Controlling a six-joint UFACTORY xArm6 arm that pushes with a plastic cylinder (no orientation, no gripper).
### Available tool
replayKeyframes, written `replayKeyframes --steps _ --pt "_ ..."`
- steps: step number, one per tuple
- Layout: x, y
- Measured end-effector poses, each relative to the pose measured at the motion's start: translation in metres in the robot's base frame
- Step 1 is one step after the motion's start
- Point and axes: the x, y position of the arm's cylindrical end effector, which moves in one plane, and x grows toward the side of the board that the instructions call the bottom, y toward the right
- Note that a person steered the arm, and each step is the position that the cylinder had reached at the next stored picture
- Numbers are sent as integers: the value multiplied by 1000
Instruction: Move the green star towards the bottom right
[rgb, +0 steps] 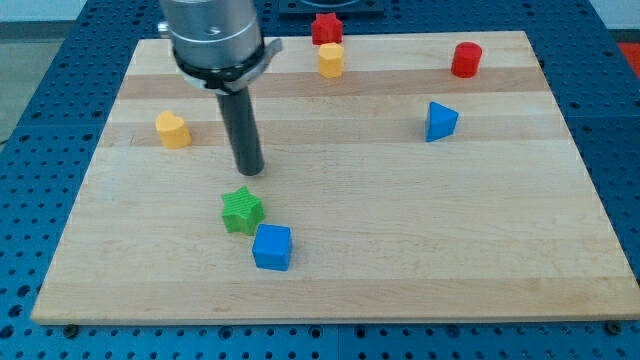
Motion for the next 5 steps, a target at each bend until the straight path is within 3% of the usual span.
replayKeyframes --steps 2,4,5 --pt "35 32" --pt "25 -90" --pt "58 -84"
